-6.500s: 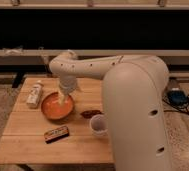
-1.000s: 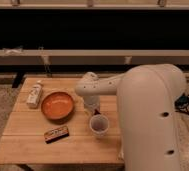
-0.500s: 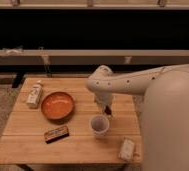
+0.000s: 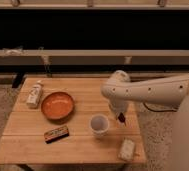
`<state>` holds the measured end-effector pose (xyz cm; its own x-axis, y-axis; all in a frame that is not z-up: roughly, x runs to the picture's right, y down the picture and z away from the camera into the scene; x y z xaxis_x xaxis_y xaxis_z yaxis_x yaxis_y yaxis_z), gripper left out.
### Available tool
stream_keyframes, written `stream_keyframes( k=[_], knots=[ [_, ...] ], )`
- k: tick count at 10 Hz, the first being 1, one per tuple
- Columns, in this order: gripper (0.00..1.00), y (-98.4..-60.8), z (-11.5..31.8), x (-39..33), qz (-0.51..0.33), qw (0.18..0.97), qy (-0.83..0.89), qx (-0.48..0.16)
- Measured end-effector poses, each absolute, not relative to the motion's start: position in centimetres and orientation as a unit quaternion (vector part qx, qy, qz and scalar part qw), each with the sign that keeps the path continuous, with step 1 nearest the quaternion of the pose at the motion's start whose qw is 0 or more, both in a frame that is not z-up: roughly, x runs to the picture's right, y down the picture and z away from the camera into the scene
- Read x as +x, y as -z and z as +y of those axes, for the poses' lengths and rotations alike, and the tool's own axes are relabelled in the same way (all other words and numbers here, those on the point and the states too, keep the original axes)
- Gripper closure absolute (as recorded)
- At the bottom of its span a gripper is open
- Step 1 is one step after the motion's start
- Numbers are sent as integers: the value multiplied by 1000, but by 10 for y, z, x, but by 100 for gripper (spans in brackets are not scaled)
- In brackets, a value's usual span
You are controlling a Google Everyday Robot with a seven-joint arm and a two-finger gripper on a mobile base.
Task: Place the pepper on the white sponge
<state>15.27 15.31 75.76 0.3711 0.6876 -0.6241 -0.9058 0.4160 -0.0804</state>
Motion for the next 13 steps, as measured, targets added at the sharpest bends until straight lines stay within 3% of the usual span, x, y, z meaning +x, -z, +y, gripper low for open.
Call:
stream_keyframes(
  k=[7, 10, 13],
  knots=[
    [100, -677, 264, 115, 253, 752, -551, -259],
    [100, -674, 306, 140, 268, 715, -583, -278],
    [100, -685, 318, 152, 278, 696, -598, -285]
  ],
)
